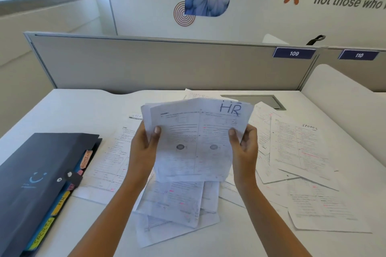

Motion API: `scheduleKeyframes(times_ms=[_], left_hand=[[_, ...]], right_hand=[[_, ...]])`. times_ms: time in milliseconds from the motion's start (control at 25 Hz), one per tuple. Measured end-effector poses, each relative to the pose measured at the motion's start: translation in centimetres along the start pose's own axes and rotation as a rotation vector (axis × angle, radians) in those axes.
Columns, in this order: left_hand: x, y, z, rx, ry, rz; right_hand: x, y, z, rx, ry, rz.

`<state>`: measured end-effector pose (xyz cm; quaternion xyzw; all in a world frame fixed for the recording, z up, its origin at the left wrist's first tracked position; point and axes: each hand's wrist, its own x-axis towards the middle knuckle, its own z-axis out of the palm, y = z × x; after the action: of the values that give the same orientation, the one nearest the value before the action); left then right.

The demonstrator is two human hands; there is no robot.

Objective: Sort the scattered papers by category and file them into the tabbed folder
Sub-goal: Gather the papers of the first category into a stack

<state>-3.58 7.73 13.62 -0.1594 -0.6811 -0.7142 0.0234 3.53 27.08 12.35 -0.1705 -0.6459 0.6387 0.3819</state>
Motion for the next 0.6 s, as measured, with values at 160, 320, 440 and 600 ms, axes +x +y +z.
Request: scheduleKeyframes(times_ms=[160, 320, 440, 600], left_hand=[[-1.1, -1.4, 0.4, 0.053, 0.006, -0.11], [-1.7, -1.4, 0.1, 0.031, 0.087, -0.065], [-2.4, -2.7, -0.9, 0.069, 0.046, -0.13], [-2.8, -3.8, -1.7, 0.232, 0.037, -0.204]], right_hand=[[-1.9, 1.9, -0.1, -0.092, -0.069, 0.046], [-2.3, 1.2, -0.1, -0.101, -0.069, -0.011], [-3.3, 2.1, -0.3, -0.136, -0.092, 0.004], [-3.5, 3.0, -0.1, -0.212, -0.125, 0.044]])
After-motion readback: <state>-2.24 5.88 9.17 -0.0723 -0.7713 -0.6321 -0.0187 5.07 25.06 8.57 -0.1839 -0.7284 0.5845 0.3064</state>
